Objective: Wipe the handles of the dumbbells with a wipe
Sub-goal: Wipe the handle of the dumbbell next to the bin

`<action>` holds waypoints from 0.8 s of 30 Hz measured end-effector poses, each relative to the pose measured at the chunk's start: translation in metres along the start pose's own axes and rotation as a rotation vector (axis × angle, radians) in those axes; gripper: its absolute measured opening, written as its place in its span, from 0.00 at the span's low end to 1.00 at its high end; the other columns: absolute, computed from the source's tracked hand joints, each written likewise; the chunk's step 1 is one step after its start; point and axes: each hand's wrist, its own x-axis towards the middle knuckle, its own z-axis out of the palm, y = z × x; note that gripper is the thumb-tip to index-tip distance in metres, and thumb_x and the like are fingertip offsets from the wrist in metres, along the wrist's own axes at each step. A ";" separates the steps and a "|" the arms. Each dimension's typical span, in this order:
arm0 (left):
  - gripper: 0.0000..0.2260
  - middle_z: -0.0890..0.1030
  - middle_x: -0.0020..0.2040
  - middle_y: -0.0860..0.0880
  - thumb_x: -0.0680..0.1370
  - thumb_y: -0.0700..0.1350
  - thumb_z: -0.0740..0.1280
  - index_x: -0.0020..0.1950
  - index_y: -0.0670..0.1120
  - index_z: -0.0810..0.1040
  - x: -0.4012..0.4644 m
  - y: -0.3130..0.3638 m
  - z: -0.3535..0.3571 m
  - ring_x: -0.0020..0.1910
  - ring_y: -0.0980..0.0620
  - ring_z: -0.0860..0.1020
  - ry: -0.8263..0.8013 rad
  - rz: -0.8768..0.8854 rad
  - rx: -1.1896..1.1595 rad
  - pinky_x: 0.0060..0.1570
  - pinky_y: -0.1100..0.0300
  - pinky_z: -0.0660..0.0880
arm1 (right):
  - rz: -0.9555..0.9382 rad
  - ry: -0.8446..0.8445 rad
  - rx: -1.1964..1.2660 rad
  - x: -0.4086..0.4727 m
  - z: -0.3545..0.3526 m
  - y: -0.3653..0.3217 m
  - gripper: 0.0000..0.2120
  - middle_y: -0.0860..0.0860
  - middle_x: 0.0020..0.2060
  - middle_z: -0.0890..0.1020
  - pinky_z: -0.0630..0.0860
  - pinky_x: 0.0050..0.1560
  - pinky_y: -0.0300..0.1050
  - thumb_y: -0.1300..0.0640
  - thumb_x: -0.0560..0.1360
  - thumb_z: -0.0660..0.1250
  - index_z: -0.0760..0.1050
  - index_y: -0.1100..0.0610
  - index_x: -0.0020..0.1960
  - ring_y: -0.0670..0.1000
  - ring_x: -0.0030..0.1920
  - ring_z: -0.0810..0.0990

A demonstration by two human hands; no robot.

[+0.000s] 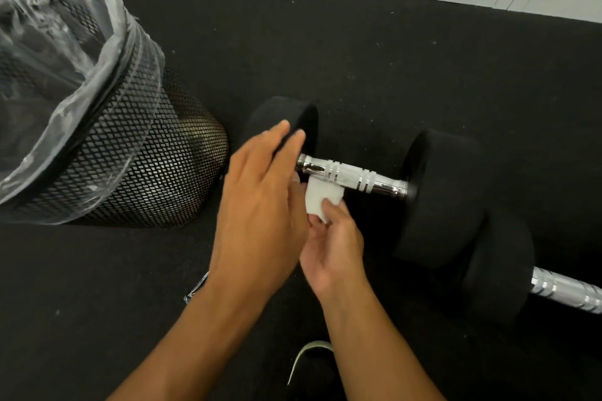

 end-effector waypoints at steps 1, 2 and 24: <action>0.22 0.67 0.78 0.43 0.82 0.38 0.62 0.77 0.40 0.68 0.005 -0.004 0.000 0.77 0.45 0.63 -0.013 -0.005 0.021 0.76 0.49 0.63 | 0.005 -0.009 0.012 -0.003 -0.002 0.001 0.19 0.61 0.65 0.81 0.68 0.75 0.58 0.65 0.82 0.58 0.74 0.60 0.72 0.58 0.67 0.79; 0.23 0.64 0.79 0.43 0.83 0.40 0.61 0.78 0.40 0.65 0.008 -0.008 0.000 0.80 0.45 0.60 -0.051 -0.021 0.043 0.77 0.48 0.61 | 0.002 -0.011 0.026 -0.006 -0.001 0.001 0.18 0.61 0.64 0.82 0.69 0.75 0.57 0.66 0.83 0.59 0.74 0.61 0.71 0.58 0.67 0.80; 0.28 0.46 0.83 0.42 0.83 0.41 0.54 0.82 0.41 0.47 0.014 -0.034 0.020 0.82 0.43 0.43 -0.221 -0.015 0.139 0.79 0.42 0.54 | -0.107 0.136 0.242 -0.002 0.015 -0.021 0.19 0.62 0.63 0.82 0.78 0.64 0.51 0.72 0.81 0.55 0.75 0.64 0.68 0.58 0.64 0.81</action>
